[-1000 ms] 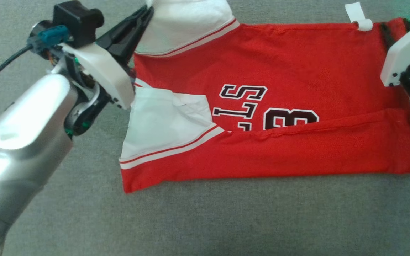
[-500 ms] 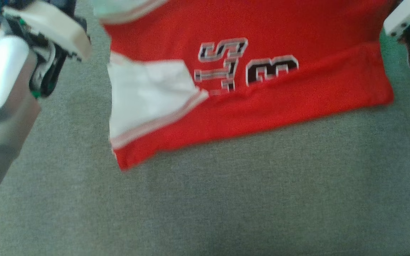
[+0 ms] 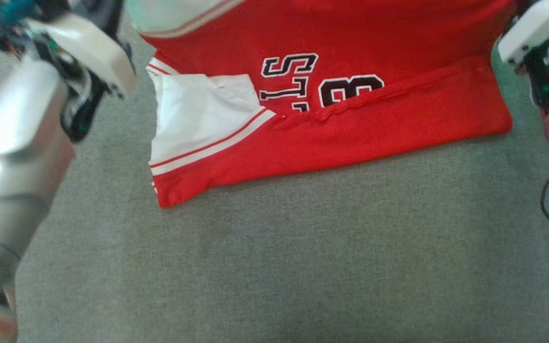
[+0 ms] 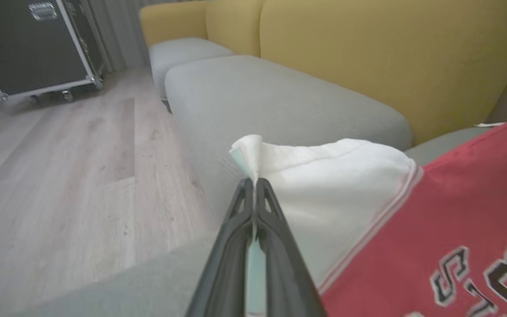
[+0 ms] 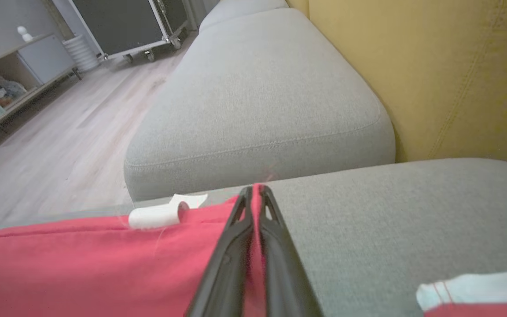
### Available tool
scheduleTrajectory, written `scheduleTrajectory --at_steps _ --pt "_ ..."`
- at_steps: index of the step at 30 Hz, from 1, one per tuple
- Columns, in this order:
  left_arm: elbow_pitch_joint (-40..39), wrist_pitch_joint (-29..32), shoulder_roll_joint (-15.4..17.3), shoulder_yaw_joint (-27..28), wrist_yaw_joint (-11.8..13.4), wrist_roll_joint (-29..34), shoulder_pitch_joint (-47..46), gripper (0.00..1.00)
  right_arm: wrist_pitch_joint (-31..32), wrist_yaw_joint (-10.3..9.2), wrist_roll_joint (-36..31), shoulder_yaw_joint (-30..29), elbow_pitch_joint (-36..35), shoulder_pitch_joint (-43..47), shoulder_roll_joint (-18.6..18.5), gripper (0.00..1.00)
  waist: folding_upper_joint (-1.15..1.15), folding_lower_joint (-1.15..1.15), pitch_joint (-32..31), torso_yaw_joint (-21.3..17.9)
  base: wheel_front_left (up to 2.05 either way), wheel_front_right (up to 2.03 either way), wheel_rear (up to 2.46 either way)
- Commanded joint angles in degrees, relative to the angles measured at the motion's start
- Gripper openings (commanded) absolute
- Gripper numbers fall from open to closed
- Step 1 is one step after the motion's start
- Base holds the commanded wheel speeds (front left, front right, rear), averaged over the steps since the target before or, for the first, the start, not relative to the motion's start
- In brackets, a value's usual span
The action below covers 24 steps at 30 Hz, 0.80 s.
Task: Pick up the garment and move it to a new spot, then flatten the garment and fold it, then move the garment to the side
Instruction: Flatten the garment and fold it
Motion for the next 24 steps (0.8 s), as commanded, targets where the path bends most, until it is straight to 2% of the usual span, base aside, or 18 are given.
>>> scheduleTrajectory --at_steps 1,7,11,12,17,21,24 --pt "-1.48 0.97 2.61 0.91 -0.42 -0.95 0.15 0.00 1.02 -0.05 1.19 1.60 -2.09 1.64 -0.94 0.00 0.00 0.00 -1.14 0.69 0.00 0.00 0.00" --pt "-7.24 7.13 6.34 -3.07 -0.91 -6.76 6.38 0.00 6.85 -0.05 4.08 7.36 -3.33 6.28 -4.93 0.00 0.00 0.00 -3.79 1.46 0.00 0.00 0.00" --pt "-14.50 14.70 10.74 -6.16 -0.93 -13.44 10.48 0.00 10.50 -0.05 6.05 10.92 -4.62 8.85 -7.61 0.00 0.00 0.00 -5.11 1.72 0.00 0.00 0.00" --pt "-14.50 14.70 10.74 -6.16 -0.93 -13.44 10.48 0.00 10.50 -0.05 6.05 10.92 -4.62 8.85 -7.61 0.00 0.00 0.00 -5.11 1.72 0.00 0.00 0.00" --pt "-23.48 24.09 16.69 -10.52 -0.94 -18.88 13.69 0.00 15.64 -0.05 8.06 16.23 -7.25 11.17 -10.78 0.00 0.00 0.00 -6.07 1.57 0.00 0.00 0.00" --pt "-27.16 27.75 19.94 -11.34 -0.95 -22.03 14.85 0.00 18.67 -0.05 8.85 20.19 -8.66 11.80 -12.88 0.00 0.00 0.00 -6.74 1.08 0.00 0.00 0.00" --pt "-28.63 29.03 21.15 -11.65 -0.95 -23.15 15.20 0.00 20.09 -0.05 9.19 22.98 -9.54 12.08 -13.84 0.00 0.00 0.00 -7.00 0.72 0.00 0.00 0.00"
